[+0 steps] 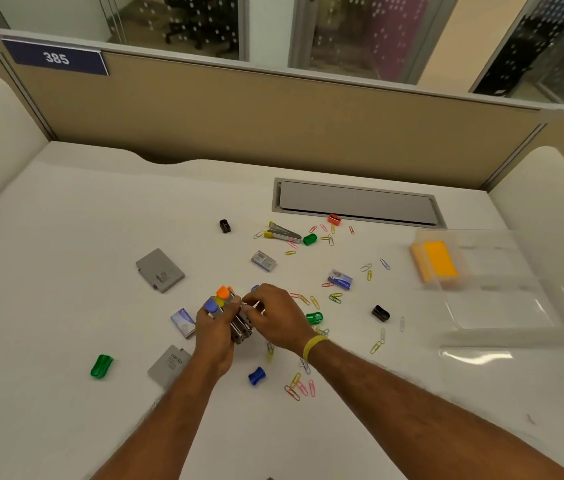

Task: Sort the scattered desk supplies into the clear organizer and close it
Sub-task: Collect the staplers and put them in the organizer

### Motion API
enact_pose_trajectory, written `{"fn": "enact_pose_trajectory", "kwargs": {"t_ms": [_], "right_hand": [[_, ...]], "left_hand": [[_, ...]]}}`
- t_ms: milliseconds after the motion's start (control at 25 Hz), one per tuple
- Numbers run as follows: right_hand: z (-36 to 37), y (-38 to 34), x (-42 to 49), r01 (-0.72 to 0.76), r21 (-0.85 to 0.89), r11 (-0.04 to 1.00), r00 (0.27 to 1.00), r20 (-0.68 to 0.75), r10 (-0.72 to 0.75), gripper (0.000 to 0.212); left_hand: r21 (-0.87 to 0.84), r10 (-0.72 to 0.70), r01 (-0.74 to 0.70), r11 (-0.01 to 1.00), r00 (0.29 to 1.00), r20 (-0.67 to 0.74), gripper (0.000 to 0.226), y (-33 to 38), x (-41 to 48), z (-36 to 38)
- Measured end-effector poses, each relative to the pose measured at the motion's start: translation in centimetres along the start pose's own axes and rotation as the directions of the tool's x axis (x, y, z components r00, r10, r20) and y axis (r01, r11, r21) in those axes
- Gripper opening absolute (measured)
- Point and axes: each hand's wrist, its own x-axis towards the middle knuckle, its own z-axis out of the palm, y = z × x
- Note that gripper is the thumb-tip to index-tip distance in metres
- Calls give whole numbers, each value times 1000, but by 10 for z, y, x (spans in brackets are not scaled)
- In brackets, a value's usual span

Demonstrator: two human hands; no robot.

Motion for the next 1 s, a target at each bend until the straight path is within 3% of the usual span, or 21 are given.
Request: {"fn": "enact_pose_trajectory", "kwargs": {"t_ms": [120, 360, 480, 680, 1000], "right_hand": [[-21, 19, 24, -59, 0, 998, 996, -73, 59, 22], [-63, 66, 95, -203, -226, 953, 974, -145, 174, 24], [-72, 81, 131, -180, -397, 900, 982, -132, 138, 33], [-69, 90, 175, -116, -535, 837, 991, -9, 132, 42], [-65, 92, 196, -91, -542, 835, 990, 38, 133, 27]], "left_hand": [[24, -10, 10, 1000, 1000, 14, 29, 4, 15, 1], [50, 0, -3, 999, 999, 52, 34, 11, 39, -1], [45, 0, -3, 999, 999, 52, 36, 11, 50, -2], [66, -7, 3, 998, 998, 54, 43, 7, 61, -2], [85, -10, 5, 996, 998, 63, 50, 7, 65, 5]]}}
